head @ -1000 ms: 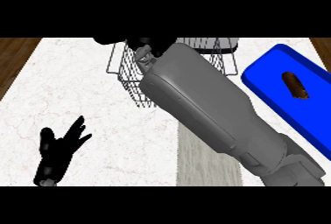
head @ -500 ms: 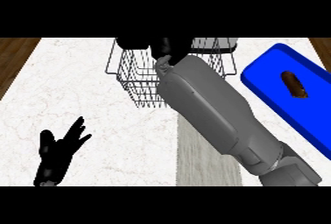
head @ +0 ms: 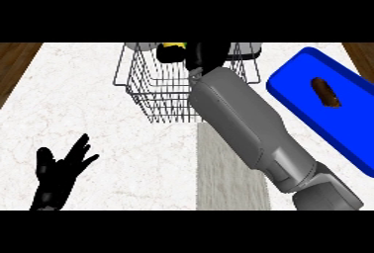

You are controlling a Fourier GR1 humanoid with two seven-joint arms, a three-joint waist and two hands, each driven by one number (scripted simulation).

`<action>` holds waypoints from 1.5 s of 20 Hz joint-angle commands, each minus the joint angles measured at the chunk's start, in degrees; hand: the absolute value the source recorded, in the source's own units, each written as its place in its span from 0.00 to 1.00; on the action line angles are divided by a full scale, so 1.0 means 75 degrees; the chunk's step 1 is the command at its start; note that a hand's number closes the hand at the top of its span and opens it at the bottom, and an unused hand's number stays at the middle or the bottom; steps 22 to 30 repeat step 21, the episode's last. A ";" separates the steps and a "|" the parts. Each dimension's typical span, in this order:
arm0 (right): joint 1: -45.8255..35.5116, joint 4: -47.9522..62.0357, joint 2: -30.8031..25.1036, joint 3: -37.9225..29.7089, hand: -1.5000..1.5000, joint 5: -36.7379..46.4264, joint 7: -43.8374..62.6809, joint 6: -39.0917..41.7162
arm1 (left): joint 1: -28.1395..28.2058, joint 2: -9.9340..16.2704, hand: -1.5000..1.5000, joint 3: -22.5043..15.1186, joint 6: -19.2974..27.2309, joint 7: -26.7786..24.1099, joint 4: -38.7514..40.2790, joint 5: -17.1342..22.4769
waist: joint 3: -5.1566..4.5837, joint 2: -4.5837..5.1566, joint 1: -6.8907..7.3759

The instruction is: Pick the lemon from the placemat and place it in the basket

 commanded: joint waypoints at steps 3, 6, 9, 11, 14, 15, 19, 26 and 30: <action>0.0098 -0.0360 -0.0116 -0.0039 0.00 0.0285 0.0024 0.0540 | 0.0190 -0.0314 0.50 -0.0068 0.0072 -0.0429 0.1023 -0.0314 | -0.0068 0.0019 -0.0120; 0.0427 -0.0655 0.0005 0.0028 0.00 0.0692 0.0242 0.0274 | 0.0083 -0.0153 0.50 0.0088 -0.0128 0.0010 0.0642 -0.0099 | -0.0064 0.0005 -0.0117; 0.0536 -0.1094 -0.0083 -0.0167 0.00 0.0872 0.0344 -0.0001 | 0.0382 -0.0333 0.50 -0.0157 0.0014 0.0127 0.0251 -0.0259 | -0.0061 -0.0012 -0.0136; 0.0816 -0.1598 -0.0254 -0.0372 0.00 0.0854 0.0411 -0.0096 | 0.0781 -0.0290 0.50 -0.0195 0.0020 -0.0175 0.0202 -0.0413 | -0.0059 -0.0035 -0.0181; 0.0879 -0.1981 -0.0472 -0.0810 0.00 0.0921 0.0560 -0.0269 | 0.0427 -0.0316 0.50 0.0159 -0.0083 -0.0350 0.0622 -0.0147 | -0.0064 -0.0028 -0.0225; 0.1063 -0.2299 -0.0529 -0.0939 0.00 0.0774 0.0482 -0.0180 | 0.0195 -0.0297 0.50 0.0111 -0.0083 -0.0215 0.0678 -0.0220 | -0.0062 -0.0027 -0.0270; 0.2070 -0.3523 -0.1047 -0.0876 0.00 0.1296 0.1046 0.0451 | 0.0302 -0.0511 0.50 -0.0025 0.0264 0.0126 0.0322 -0.0387 | -0.0059 -0.0082 -0.0420; 0.2732 -0.4461 -0.1427 -0.1081 0.00 0.0969 0.0872 0.0749 | 0.0368 -0.0345 0.50 0.0210 0.0172 0.0060 0.0393 -0.0275 | -0.0057 -0.0100 -0.0524; 0.2732 -0.4461 -0.1427 -0.1081 0.00 0.0969 0.0872 0.0749 | 0.0368 -0.0345 0.50 0.0210 0.0172 0.0060 0.0393 -0.0275 | -0.0057 -0.0100 -0.0524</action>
